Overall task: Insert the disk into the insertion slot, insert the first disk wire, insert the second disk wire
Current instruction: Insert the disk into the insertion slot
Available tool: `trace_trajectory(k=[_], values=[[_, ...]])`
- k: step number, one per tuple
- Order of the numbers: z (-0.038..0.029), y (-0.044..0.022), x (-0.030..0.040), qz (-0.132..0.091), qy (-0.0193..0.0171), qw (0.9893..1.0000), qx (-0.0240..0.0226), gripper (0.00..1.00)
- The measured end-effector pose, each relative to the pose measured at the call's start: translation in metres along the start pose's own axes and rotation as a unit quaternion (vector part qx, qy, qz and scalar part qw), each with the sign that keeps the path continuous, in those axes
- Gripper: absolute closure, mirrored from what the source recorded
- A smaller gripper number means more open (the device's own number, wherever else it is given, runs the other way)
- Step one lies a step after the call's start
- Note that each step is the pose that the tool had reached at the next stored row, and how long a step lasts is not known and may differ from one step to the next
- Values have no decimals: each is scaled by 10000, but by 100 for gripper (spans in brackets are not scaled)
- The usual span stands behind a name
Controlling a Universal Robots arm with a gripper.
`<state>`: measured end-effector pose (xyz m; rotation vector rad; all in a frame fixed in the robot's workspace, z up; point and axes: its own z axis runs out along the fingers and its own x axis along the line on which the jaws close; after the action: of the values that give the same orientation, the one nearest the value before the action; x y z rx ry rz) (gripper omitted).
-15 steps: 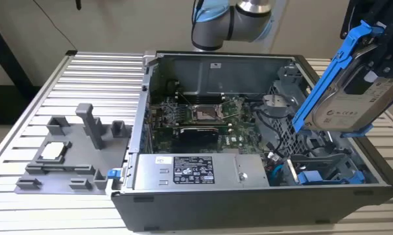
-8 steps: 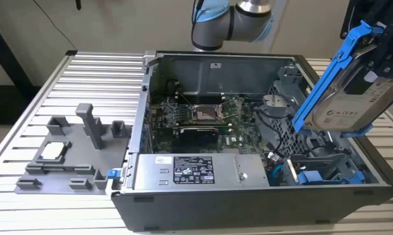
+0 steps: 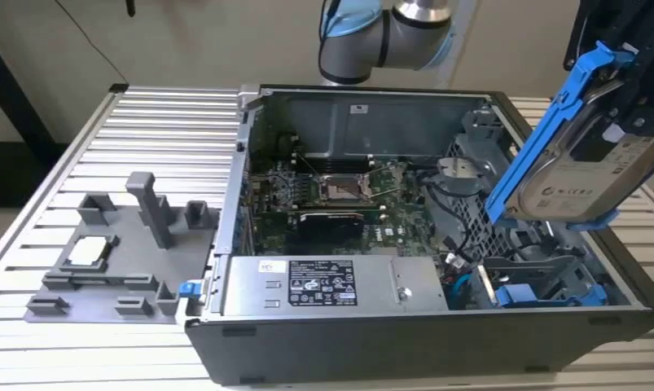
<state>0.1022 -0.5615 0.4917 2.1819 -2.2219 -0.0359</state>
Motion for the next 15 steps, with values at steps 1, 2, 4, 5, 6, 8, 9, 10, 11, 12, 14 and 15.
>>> trace_trajectory(k=[1,2,4,5,6,8,9,10,11,12,14,15], values=[[10,0,2,0,0,10000,0,67],[19,-1,4,0,1,10000,1,67],[43,-3,16,0,0,10000,1,67],[58,-4,21,1,0,10000,1,67],[75,-6,26,-1,1,10000,1,67],[102,-10,36,-11,2,10000,3,67],[112,-12,43,-19,3,10000,6,67],[120,-16,54,-27,5,10000,10,67],[131,-19,66,-34,3,10000,15,67],[141,-22,78,-40,3,10000,18,67],[161,-28,104,-53,3,10000,27,67],[170,-31,121,-58,3,10000,32,67]])
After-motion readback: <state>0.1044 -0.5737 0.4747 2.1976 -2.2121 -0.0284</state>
